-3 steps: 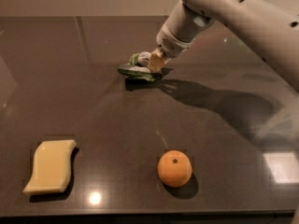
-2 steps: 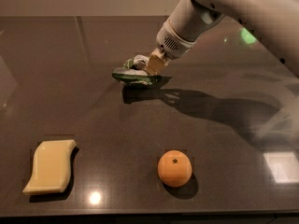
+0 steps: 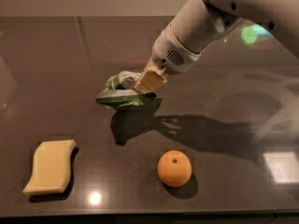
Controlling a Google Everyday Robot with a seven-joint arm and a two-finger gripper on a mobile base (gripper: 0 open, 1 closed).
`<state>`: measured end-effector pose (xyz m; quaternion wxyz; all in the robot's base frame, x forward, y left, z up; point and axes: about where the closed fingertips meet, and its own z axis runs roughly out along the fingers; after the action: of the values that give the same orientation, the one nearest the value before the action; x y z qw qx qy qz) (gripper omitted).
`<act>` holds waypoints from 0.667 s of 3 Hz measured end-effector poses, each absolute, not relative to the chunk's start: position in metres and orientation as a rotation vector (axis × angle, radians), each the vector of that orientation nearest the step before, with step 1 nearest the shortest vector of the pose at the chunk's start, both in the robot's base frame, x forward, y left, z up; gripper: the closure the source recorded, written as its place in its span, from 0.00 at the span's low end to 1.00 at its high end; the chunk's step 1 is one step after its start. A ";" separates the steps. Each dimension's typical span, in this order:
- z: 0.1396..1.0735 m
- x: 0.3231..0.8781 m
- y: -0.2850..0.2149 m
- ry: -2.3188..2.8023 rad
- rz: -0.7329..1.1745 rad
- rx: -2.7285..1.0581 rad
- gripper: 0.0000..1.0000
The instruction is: Move green jalapeno chip bag near sponge
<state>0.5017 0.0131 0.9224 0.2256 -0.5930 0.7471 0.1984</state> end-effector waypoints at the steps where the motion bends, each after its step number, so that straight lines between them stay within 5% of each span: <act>1: 0.923 0.461 0.034 1.926 0.591 -1.739 1.00; 2: 0.919 0.435 0.056 1.824 0.600 -1.792 0.82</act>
Offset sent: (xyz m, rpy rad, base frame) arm -0.0915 0.0660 -0.0106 0.1085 -0.1254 0.2603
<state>0.4354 0.0556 0.9192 0.2547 -0.6598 0.6715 0.2208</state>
